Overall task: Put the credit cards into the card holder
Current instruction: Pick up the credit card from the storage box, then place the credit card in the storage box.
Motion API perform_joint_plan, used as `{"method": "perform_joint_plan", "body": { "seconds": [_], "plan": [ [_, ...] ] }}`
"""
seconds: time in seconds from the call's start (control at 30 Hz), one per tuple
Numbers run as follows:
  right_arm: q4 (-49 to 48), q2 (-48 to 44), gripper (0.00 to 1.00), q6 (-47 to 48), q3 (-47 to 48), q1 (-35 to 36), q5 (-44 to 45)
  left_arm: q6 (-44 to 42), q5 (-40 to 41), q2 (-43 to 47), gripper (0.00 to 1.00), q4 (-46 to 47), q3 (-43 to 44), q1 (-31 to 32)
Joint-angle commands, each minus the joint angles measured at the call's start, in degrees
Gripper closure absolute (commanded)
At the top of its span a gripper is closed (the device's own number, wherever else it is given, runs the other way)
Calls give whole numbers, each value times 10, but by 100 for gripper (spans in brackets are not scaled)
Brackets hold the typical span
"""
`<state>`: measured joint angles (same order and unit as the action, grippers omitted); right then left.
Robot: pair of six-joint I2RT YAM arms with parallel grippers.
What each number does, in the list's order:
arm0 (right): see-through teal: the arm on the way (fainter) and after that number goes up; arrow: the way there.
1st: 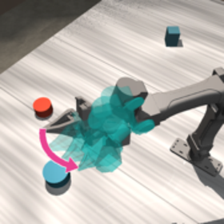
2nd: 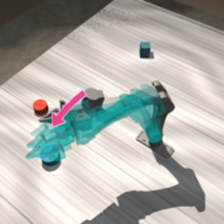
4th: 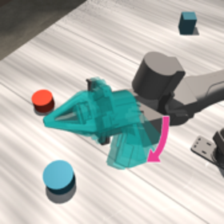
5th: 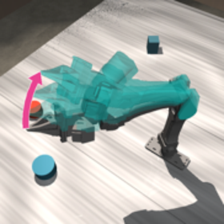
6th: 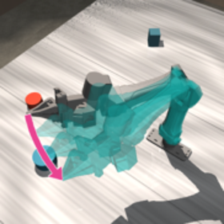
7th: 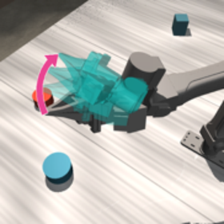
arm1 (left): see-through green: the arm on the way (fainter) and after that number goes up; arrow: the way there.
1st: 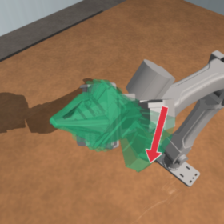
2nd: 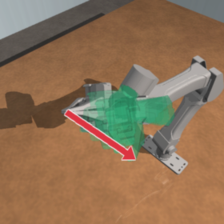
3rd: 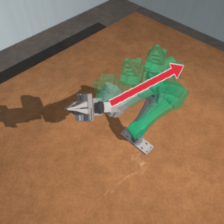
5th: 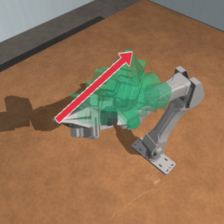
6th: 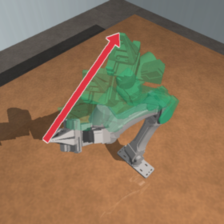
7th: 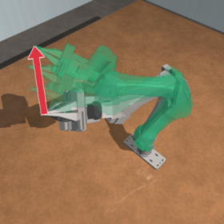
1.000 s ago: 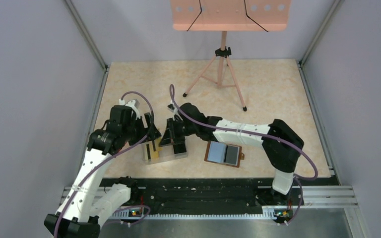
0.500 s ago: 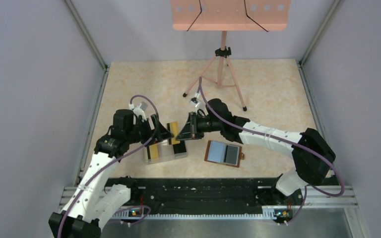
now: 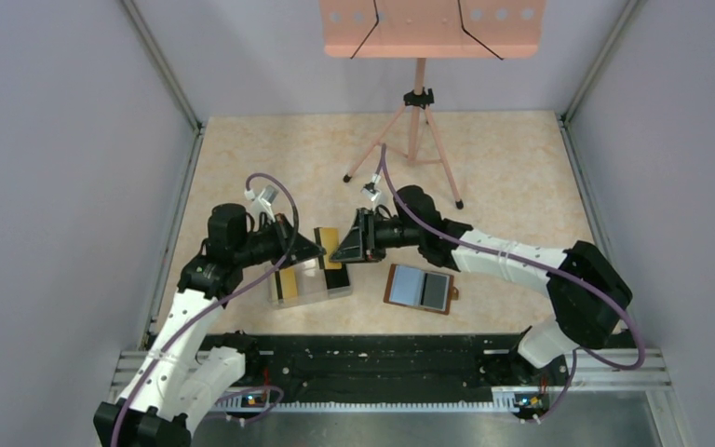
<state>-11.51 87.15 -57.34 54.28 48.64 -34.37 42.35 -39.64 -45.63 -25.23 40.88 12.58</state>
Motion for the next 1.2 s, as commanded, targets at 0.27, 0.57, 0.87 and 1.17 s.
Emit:
{"method": "perform_joint_plan", "body": {
  "seconds": [0.27,0.57,0.87,1.17],
  "plan": [
    [-131,-48,37,-40,-56,-27,-15,-3,-18,13,100,16,-8,-6],
    [-268,-54,47,-102,-111,-58,-54,15,-84,37,100,71,-33,-9],
    [-374,-61,46,-141,-139,-79,-104,48,-155,69,100,143,-54,-9],
    [-428,-55,54,-161,-140,-79,-119,75,-201,83,100,190,-57,-9]
  ]
}}
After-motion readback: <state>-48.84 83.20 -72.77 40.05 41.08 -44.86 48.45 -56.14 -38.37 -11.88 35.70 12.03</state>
